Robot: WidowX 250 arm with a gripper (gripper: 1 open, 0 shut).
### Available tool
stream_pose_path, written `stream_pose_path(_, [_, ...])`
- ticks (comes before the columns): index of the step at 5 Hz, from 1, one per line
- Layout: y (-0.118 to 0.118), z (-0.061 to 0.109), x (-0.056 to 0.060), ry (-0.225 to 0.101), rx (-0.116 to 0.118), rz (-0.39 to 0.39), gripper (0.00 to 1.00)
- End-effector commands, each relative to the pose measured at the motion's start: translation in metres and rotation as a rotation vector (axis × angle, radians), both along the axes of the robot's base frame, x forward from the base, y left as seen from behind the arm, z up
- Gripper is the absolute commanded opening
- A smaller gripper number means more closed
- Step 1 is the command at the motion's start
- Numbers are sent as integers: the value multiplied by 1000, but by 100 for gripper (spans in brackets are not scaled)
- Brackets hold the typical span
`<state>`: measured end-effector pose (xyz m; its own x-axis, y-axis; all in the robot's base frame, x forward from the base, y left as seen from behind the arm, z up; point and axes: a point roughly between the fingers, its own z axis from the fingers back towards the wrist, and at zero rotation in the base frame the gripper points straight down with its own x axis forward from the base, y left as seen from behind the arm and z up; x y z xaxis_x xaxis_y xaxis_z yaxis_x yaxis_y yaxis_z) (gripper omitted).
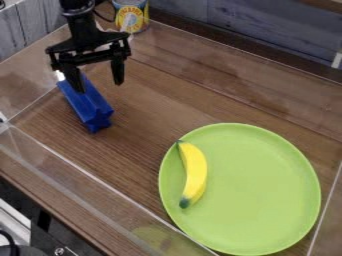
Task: Put the blue object in the green plate
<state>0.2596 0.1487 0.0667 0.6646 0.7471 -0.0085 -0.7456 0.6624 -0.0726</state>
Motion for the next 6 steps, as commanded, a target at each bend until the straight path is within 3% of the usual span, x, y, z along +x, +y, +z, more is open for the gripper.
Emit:
stream_pose_path(1, [8,2,0,-21,26,31,100])
stream_pose_path(6, [12,-21,0,19,43,76,100])
